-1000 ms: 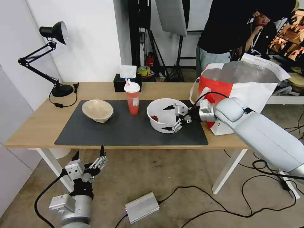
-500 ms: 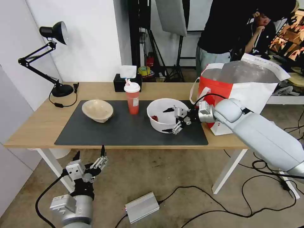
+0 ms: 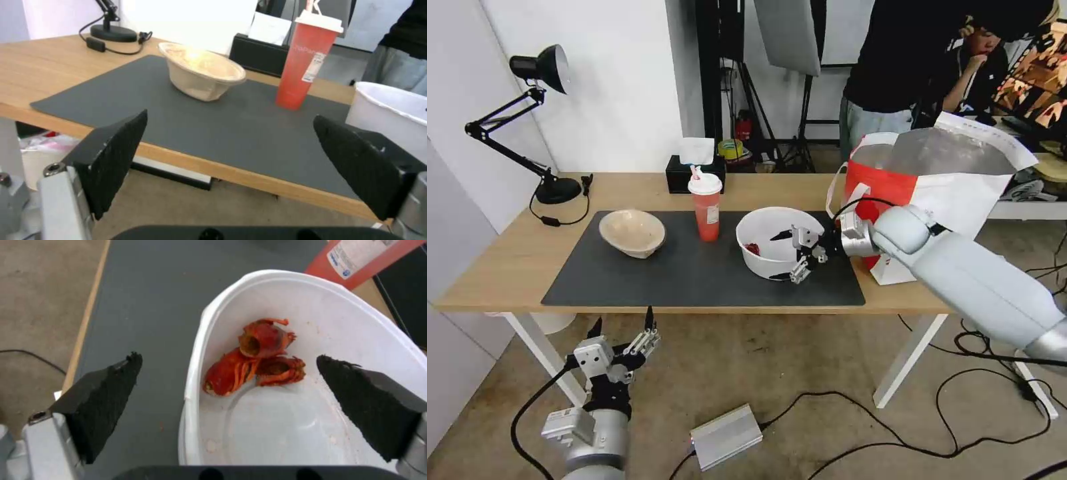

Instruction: Pick up the trash from the table and place it into the takeout bag.

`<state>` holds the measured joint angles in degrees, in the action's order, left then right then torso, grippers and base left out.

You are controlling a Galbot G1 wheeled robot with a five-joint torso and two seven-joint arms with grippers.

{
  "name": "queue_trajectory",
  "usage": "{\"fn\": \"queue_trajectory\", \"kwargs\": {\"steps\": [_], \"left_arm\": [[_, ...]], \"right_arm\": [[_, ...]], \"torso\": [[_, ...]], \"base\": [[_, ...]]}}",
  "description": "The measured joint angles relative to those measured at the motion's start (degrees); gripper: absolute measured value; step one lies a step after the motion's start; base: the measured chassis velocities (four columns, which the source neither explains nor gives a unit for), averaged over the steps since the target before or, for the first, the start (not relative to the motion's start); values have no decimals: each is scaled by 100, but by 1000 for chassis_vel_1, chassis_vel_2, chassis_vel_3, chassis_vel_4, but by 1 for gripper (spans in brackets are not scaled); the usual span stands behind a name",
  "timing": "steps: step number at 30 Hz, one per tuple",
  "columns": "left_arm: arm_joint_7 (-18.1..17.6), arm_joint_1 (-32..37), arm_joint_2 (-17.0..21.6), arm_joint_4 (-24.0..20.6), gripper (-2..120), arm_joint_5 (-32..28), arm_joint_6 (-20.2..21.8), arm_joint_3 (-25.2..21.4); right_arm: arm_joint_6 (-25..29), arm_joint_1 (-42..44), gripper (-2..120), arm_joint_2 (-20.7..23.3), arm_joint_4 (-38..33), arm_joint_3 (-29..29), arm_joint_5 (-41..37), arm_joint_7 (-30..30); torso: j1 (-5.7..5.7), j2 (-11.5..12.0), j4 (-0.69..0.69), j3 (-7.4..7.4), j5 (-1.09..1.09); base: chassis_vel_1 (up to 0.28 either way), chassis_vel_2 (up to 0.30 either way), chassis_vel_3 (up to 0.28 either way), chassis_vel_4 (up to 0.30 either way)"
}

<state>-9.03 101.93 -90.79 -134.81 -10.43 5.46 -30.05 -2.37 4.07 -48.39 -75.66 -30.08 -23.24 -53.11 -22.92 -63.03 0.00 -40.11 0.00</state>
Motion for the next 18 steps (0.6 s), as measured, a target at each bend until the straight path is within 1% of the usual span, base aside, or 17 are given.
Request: {"fn": "queue_trajectory", "kwargs": {"steps": [7, 18], "left_arm": [[-7, 55, -50, -8, 100, 80, -42, 8], [-17, 149, -53, -188, 100, 120, -95, -29]], "right_arm": [[-24, -173, 100, -2, 96, -171, -92, -62], [-170, -335, 100, -90, 208, -391, -214, -49]], "torso": [[0, 0, 0, 0, 0], [0, 0, 0, 0, 0]], "base": [[0, 0, 0, 0], [0, 0, 0, 0]]}}
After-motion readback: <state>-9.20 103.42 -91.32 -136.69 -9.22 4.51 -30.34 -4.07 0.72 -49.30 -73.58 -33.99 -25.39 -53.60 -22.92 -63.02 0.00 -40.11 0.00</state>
